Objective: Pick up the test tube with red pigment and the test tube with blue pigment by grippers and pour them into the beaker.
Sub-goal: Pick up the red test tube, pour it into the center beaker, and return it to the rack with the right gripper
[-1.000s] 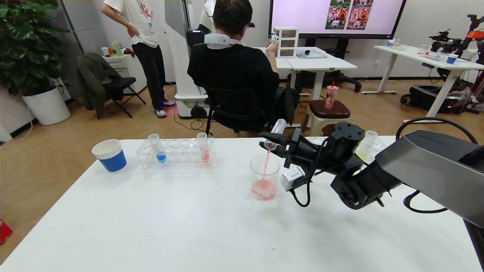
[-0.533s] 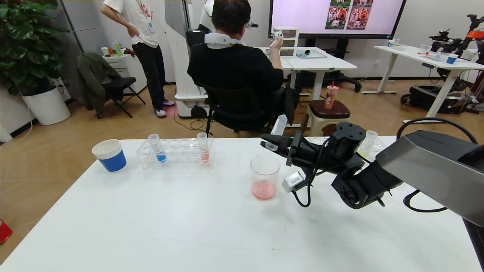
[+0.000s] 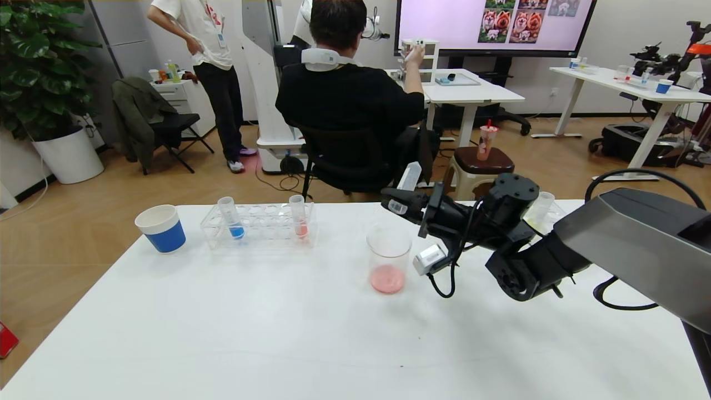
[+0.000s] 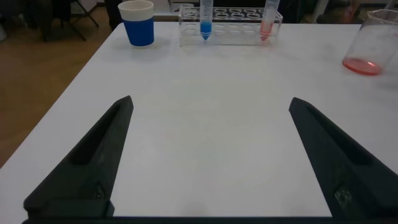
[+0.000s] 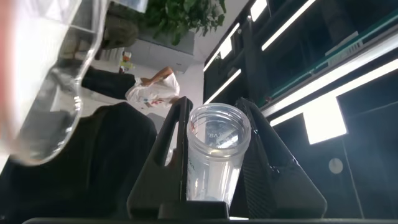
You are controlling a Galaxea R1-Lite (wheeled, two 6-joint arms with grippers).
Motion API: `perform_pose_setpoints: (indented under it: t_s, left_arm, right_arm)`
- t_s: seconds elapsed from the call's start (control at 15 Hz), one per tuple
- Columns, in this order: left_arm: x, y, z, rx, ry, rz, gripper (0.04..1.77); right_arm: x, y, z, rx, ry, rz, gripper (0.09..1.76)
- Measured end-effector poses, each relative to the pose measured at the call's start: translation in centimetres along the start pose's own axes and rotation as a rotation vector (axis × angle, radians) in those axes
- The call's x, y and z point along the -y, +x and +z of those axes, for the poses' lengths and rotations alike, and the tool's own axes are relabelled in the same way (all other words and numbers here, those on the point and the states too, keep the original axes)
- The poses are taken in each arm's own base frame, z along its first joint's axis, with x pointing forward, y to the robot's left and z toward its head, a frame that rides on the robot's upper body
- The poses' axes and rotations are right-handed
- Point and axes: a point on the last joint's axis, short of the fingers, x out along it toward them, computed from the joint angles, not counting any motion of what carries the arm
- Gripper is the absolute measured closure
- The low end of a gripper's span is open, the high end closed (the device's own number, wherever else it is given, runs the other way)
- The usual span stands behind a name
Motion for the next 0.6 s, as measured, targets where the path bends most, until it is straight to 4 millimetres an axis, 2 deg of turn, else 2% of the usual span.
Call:
perform_pose_setpoints:
  t_s: [0.33,0.6]
  left_arm:
    - [0.0,0.0,0.0,0.0,0.0,0.0,0.06]
    - [0.0,0.0,0.0,0.0,0.0,0.0,0.06]
  right_arm:
    - [4.8,1.0,-2.3,-0.093,0.28,-0.123,1.34]
    - [8.4,1.2,-2.8,-0.24,0.635,-0.269,1.34]
